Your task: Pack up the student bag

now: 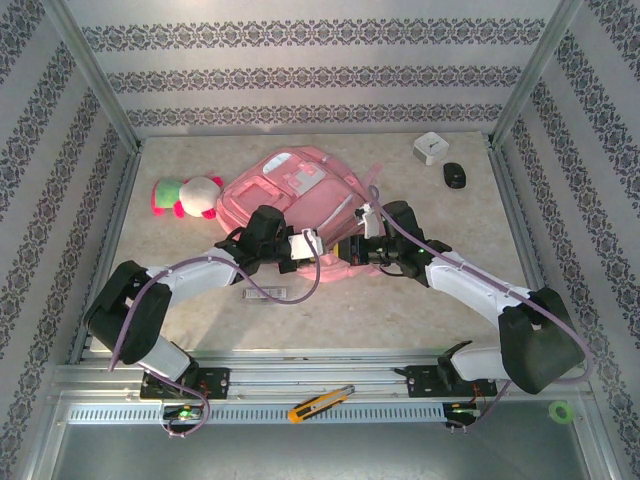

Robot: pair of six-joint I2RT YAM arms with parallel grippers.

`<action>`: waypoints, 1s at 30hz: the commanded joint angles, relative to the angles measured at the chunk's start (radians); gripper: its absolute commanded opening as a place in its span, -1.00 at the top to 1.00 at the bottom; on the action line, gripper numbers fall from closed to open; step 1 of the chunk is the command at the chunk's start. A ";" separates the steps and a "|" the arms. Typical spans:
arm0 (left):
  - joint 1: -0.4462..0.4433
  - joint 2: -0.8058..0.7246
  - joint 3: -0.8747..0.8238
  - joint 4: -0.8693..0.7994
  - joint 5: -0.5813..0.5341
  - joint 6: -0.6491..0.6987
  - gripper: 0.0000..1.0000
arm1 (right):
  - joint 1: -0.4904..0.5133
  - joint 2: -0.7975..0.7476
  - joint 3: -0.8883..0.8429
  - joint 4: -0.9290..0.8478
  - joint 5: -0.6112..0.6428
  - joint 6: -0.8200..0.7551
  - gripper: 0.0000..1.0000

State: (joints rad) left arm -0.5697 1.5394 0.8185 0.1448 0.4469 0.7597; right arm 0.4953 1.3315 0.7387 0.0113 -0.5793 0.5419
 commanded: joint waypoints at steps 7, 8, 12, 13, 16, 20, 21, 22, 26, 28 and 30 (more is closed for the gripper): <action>0.001 -0.058 -0.018 0.118 0.078 -0.086 1.00 | 0.015 0.014 -0.024 0.043 -0.008 -0.023 1.00; 0.002 -0.064 -0.018 0.117 0.082 -0.090 1.00 | 0.016 0.024 -0.022 0.045 -0.020 -0.024 0.96; 0.002 -0.081 -0.012 0.104 0.095 -0.089 1.00 | 0.029 0.052 -0.011 0.044 -0.036 -0.030 0.71; 0.002 -0.084 -0.006 0.099 0.097 -0.087 1.00 | 0.032 0.057 -0.008 0.044 -0.036 -0.031 0.68; 0.003 -0.088 0.003 0.090 0.105 -0.083 1.00 | 0.038 0.071 0.000 0.042 -0.027 -0.035 0.65; 0.002 -0.096 0.007 0.087 0.113 -0.083 1.00 | 0.043 0.081 0.011 0.034 -0.002 -0.038 0.62; 0.002 -0.098 0.007 0.087 0.116 -0.085 1.00 | 0.043 0.084 0.014 0.028 0.007 -0.039 0.60; 0.003 -0.099 0.009 0.087 0.119 -0.089 1.00 | 0.045 0.084 0.017 0.019 0.020 -0.039 0.55; 0.003 -0.106 0.005 0.090 0.121 -0.103 1.00 | 0.071 0.067 0.030 -0.015 0.092 -0.059 0.32; 0.001 -0.107 0.003 0.091 0.120 -0.107 1.00 | 0.095 0.048 0.037 -0.045 0.135 -0.073 0.19; 0.003 -0.104 0.001 0.094 0.124 -0.112 1.00 | 0.118 0.026 0.043 -0.073 0.189 -0.087 0.17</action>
State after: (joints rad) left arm -0.5674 1.4940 0.8005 0.1722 0.4667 0.6895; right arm 0.5884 1.3945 0.7540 -0.0006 -0.4873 0.4927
